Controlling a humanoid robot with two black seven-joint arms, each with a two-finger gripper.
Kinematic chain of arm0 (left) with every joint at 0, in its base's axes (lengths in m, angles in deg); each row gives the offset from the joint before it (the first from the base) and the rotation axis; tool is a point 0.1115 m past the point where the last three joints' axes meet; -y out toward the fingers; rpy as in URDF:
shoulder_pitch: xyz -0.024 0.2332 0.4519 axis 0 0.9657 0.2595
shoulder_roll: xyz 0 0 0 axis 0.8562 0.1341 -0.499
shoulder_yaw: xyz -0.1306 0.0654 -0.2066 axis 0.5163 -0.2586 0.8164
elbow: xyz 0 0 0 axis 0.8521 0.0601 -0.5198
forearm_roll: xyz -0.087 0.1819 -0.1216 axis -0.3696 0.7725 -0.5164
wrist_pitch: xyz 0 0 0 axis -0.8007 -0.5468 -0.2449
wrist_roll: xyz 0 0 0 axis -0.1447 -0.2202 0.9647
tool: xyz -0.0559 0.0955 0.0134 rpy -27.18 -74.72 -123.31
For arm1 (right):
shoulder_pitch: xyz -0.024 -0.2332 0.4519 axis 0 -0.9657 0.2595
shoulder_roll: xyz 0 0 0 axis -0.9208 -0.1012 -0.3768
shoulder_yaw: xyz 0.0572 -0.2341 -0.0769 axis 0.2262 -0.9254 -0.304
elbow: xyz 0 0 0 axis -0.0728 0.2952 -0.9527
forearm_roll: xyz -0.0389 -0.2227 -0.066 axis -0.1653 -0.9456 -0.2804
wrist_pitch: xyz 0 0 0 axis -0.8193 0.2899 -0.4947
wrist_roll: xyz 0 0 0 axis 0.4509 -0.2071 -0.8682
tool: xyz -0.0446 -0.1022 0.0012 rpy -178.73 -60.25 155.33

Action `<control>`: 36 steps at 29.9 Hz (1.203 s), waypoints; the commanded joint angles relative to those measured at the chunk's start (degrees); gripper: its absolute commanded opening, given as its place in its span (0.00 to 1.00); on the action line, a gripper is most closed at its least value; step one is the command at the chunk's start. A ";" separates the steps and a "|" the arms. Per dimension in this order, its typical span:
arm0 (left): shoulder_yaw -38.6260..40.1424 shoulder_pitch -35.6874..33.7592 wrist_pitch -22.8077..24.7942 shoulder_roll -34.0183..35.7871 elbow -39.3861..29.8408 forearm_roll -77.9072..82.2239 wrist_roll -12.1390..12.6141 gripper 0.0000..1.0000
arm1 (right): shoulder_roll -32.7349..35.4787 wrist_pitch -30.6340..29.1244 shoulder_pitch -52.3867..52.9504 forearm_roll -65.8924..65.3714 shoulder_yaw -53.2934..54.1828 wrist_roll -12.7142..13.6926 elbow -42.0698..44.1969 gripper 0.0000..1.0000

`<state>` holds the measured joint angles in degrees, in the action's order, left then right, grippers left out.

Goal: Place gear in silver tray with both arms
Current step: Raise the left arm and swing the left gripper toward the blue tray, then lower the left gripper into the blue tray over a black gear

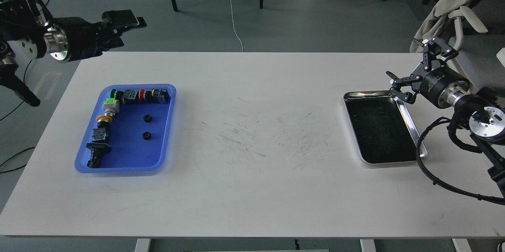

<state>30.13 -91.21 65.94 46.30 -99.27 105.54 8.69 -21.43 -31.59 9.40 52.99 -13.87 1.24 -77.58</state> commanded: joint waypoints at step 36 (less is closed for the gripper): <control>-15.18 13.07 -26.42 -8.83 2.05 44.17 -7.71 0.93 | 0.69 0.09 0.07 0.00 0.03 0.01 -0.35 0.99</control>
<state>14.94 -79.76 40.86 37.78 -98.33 148.81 2.25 -20.82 -31.56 9.48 52.99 -13.84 1.24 -77.85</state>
